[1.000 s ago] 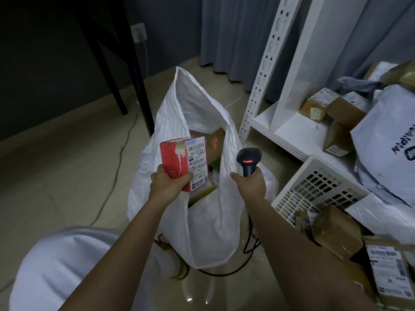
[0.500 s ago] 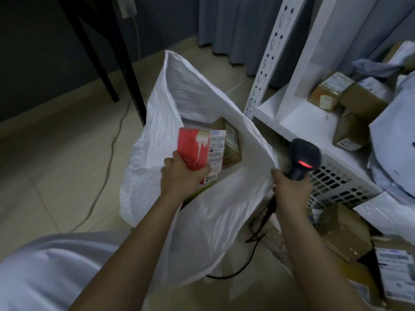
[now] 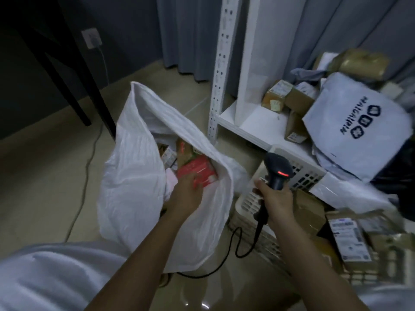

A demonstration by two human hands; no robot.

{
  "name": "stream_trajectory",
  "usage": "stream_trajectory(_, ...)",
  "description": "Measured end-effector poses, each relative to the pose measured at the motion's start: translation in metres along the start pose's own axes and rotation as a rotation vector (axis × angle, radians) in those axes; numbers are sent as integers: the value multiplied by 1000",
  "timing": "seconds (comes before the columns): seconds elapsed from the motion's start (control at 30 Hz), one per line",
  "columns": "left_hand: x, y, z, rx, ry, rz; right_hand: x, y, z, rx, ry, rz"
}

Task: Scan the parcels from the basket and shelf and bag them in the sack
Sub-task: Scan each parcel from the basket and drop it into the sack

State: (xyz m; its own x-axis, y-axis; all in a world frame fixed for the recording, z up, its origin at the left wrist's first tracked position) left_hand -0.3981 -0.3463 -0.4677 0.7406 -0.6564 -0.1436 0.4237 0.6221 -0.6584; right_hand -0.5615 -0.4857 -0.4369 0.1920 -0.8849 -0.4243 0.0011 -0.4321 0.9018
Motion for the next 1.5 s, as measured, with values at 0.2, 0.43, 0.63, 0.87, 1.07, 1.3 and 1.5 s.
stream_trajectory(0.2,-52,-61,-38,-75,13,-138,-2,-4,102,-16,-114,-143)
stream_trajectory(0.43,-49,-133,-132,-40,332,-168,29,-1,201,35,-274,-217)
stream_trajectory(0.63,-36,-184,-209,58,551,-229,75,3,259,281,-535,-109)
stream_trajectory(0.87,-41,-260,-292,37,730,-342,117,5,313,173,-845,82)
stream_trajectory(1.07,-47,-291,-314,-74,784,-248,151,-2,323,-126,-830,-49)
stream_trajectory(1.3,-40,-253,-297,-81,684,-147,143,4,316,-38,-838,-1)
stream_trajectory(1.5,-49,-231,-236,-412,638,106,89,30,289,350,-585,200)
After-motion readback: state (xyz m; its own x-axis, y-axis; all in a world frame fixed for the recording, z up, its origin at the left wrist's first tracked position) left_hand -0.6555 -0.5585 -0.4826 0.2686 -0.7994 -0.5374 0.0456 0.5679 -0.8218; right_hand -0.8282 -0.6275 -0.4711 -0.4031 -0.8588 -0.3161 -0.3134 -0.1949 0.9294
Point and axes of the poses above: each hand's wrist, its own x-axis towards the middle knuckle, its own z-axis out of the back of the hand, y = z × x, the point moved 1 cm from there along x, towards the middle knuckle, and after that the axes turned 12 degrees about x, right-handed, at the moved point
